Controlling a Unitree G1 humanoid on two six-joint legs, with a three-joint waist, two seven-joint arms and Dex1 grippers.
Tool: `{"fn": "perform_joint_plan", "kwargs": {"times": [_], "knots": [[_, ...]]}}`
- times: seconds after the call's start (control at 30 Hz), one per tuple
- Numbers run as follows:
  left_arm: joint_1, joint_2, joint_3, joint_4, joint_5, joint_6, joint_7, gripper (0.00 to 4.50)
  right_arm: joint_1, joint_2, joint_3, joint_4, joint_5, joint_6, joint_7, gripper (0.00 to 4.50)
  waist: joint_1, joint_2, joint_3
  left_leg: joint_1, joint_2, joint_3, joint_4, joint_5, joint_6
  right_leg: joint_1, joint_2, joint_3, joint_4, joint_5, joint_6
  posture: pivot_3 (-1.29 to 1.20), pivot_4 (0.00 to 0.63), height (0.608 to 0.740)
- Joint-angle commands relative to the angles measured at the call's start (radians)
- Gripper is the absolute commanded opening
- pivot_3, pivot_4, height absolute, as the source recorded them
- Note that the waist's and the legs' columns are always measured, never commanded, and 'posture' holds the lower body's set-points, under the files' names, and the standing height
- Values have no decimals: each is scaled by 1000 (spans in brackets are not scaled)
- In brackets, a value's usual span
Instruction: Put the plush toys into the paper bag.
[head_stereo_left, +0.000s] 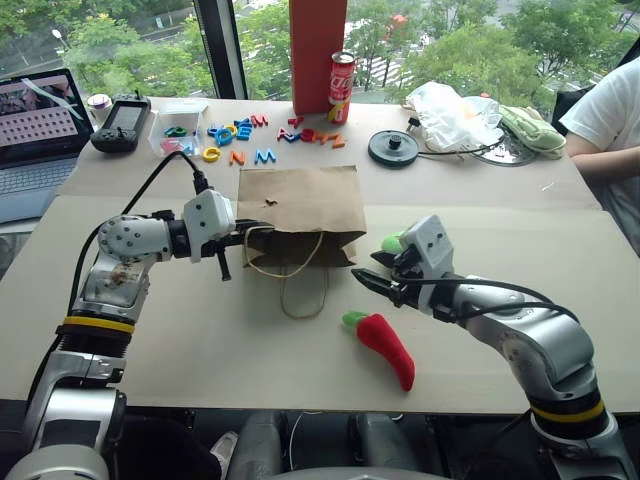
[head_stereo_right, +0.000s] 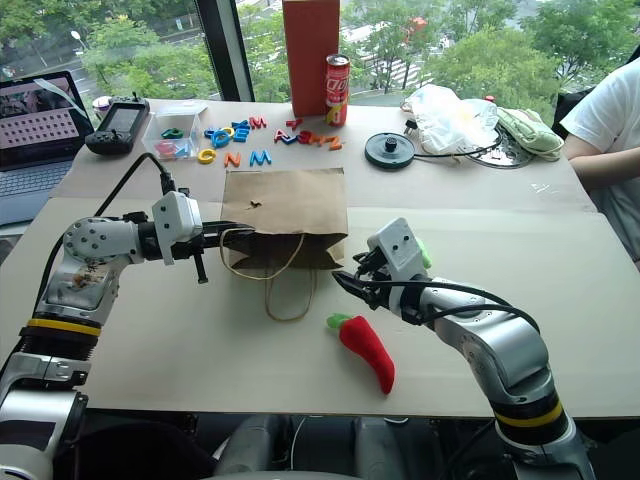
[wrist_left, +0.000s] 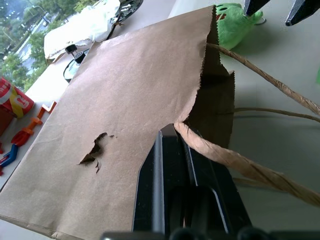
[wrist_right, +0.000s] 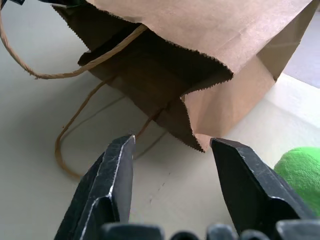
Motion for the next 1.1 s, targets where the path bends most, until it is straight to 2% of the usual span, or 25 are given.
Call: {"fn": "perform_joint_plan", "kwargs": {"times": [0.03, 0.13, 0.5, 0.83, 1.1], "knots": [[-6, -3, 32, -38, -13, 17, 11, 0, -26, 46, 43, -6, -43, 4, -35, 1070, 0, 0, 0, 0, 0, 0, 0, 0, 0, 0, 0, 0, 0, 0, 0, 0, 150, 739], [-14, -12, 35, -56, -29, 54, 8, 0, -68, 115, 101, 51, -91, -16, -62, 52, -4, 0, 0, 0, 0, 1, 0, 0, 0, 0, 0, 0, 0, 0, 0, 0, 150, 739], [-19, -45, 69, -226, -105, 285, 66, 0, -127, 291, 186, 348, -392, -243, -216, 52, -9, 0, 0, -1, 0, 0, -1, 0, 0, 0, 0, 0, 0, 0, 0, 0, 150, 739], [-74, -72, 122, -250, -150, 436, 155, 0, -111, 317, 308, 470, -542, -258, -180, 52, -11, 0, 0, 0, 0, 0, -1, 0, -1, 0, 1, 0, 0, 0, 0, 0, 150, 739], [-84, -79, 139, -255, -158, 457, 176, 0, -115, 326, 297, 493, -590, -260, -141, 52, -12, 0, 0, 1, 0, 0, -1, 1, -1, 0, 1, 0, 1, 0, 0, 0, 150, 739]]}}
